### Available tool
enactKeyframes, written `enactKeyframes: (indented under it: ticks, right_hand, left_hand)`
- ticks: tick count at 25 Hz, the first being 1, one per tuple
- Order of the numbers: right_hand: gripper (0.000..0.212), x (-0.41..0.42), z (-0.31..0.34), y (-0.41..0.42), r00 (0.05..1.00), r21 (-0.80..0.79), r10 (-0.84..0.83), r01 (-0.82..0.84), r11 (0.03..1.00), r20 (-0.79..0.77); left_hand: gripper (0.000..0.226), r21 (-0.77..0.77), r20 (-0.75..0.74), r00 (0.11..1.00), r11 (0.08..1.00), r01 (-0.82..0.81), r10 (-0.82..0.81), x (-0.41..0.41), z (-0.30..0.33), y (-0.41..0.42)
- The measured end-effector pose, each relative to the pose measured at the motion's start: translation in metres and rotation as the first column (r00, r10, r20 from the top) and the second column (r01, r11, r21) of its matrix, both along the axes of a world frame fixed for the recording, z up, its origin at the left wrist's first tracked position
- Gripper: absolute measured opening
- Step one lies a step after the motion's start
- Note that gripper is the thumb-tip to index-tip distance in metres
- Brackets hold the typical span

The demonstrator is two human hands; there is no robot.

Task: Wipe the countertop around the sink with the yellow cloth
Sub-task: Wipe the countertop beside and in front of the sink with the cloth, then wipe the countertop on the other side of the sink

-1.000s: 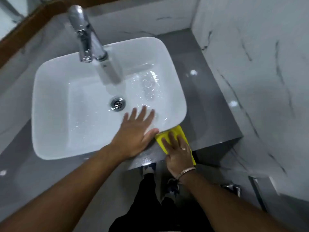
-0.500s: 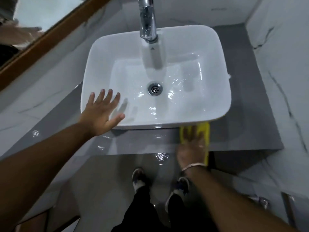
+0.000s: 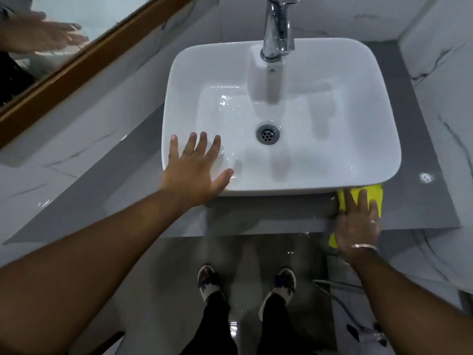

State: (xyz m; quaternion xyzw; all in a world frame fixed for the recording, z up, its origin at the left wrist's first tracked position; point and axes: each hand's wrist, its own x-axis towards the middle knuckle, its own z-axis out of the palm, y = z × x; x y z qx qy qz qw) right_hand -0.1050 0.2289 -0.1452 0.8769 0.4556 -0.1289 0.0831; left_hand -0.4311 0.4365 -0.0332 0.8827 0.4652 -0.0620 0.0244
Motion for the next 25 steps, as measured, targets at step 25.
enactKeyframes:
  ticks: [25]
  right_hand:
    - [0.064, -0.240, 0.046, 0.058, 0.812, 0.043, 0.423, -0.445, 0.895, -0.401]
  left_hand:
    - [0.077, -0.024, 0.037, 0.998, 0.998, 0.050, -0.049, -0.004, 0.002, 0.000]
